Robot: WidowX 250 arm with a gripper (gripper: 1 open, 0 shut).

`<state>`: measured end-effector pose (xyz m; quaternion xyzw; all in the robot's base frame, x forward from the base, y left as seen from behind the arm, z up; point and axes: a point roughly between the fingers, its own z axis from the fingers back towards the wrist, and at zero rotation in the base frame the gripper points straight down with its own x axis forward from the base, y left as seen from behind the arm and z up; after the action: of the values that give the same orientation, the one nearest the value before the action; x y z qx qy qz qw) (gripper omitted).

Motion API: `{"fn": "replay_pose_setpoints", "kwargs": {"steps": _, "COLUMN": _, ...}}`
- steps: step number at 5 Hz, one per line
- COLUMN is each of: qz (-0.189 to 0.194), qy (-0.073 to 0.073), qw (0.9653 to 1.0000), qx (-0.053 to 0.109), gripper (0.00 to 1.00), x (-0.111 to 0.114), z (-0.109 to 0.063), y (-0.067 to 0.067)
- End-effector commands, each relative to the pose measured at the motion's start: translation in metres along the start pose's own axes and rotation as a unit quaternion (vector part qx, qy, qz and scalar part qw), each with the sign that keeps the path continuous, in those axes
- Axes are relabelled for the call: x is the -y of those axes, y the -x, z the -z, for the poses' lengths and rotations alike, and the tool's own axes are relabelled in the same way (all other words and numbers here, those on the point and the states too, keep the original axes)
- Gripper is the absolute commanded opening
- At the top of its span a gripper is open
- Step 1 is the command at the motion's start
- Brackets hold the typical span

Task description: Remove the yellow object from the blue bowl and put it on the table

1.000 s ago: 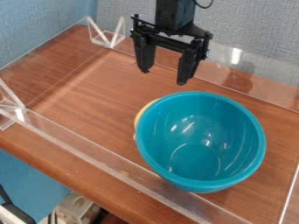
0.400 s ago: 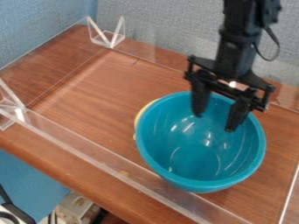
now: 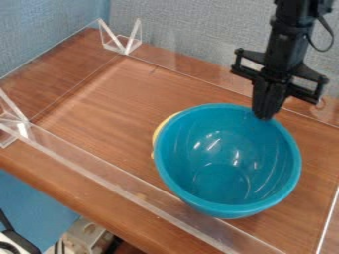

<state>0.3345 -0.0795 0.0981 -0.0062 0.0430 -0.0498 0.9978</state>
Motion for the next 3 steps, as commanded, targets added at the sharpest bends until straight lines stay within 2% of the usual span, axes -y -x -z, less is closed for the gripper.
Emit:
{"fn": "replay_pose_setpoints", "kwargs": {"steps": 1, "qz": -0.018, "qy": 0.008, "qw": 0.9991, "qx": 0.037, "gripper": 0.00, "x": -0.008, "z": -0.014, "y": -0.022}}
{"fn": "replay_pose_setpoints", "kwargs": {"steps": 3, "qz": 0.019, "qy": 0.010, "qw": 0.9989, "qx": 0.042, "gripper": 0.00, "x": -0.009, "z": 0.030, "y": -0.055}}
